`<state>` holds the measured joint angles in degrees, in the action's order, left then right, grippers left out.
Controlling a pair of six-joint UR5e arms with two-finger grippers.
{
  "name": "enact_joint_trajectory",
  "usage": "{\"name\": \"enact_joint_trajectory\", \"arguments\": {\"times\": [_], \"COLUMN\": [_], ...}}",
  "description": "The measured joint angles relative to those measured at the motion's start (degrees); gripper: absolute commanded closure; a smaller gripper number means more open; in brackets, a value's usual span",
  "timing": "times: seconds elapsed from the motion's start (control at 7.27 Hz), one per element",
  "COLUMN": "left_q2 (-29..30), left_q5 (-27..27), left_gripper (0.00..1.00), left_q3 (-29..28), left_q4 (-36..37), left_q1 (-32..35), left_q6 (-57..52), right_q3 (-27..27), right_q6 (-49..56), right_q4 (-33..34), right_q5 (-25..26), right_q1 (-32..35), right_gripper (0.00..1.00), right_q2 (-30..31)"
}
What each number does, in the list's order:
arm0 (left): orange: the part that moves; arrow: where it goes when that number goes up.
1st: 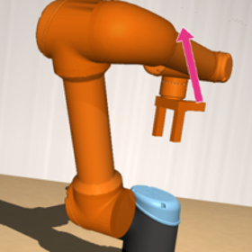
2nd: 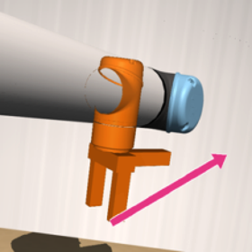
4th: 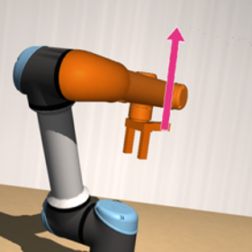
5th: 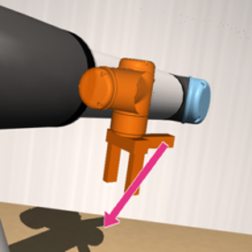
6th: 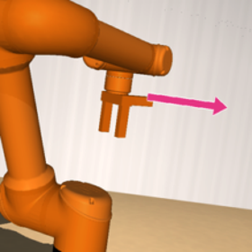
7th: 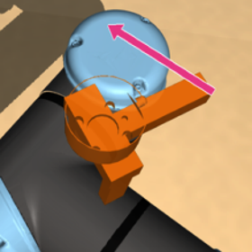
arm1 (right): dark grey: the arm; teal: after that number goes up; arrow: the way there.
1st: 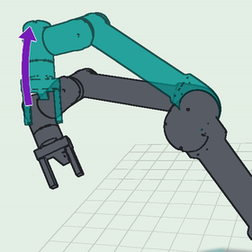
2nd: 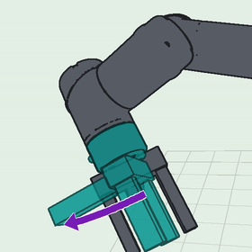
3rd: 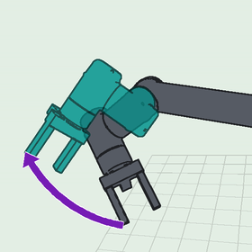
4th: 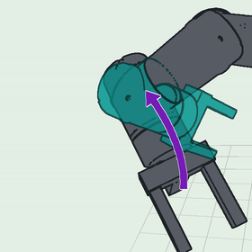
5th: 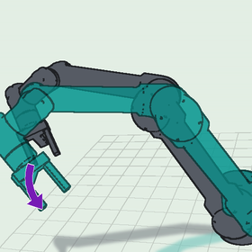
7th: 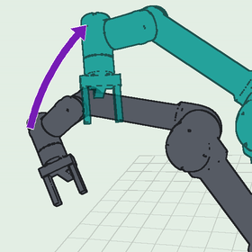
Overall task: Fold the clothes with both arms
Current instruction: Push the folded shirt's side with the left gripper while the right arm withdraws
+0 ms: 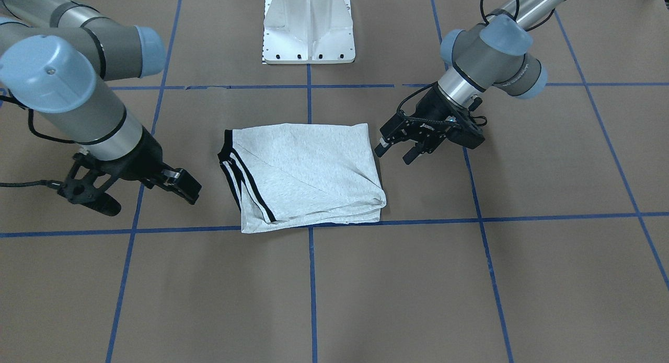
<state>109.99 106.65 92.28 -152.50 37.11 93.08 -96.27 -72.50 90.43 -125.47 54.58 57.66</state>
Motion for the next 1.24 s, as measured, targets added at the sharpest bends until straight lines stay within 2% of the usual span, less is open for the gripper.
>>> {"name": "enact_joint_trajectory", "arguments": {"times": [0.14, 0.41, 1.24], "left_q2": [-0.09, 0.50, 3.33], "left_q5": [-0.07, -0.38, -0.39], "left_gripper": [0.00, 0.00, 0.00], "left_q3": [-2.79, -6.03, -7.37], "left_q4": [-5.67, -9.80, -10.34], "left_q1": [-1.65, -4.69, -8.32], "left_q6": [3.75, 6.92, 7.49], "right_q3": [-1.03, -1.83, -2.57], "right_q6": [4.78, 11.10, 12.61], "right_q4": [0.05, 0.09, 0.19], "right_q5": [-0.12, -0.34, -0.39], "right_q1": [1.90, 4.44, 5.47], "right_gripper": [0.00, 0.00, 0.00], "right_q2": [2.22, 4.92, 5.96]}}
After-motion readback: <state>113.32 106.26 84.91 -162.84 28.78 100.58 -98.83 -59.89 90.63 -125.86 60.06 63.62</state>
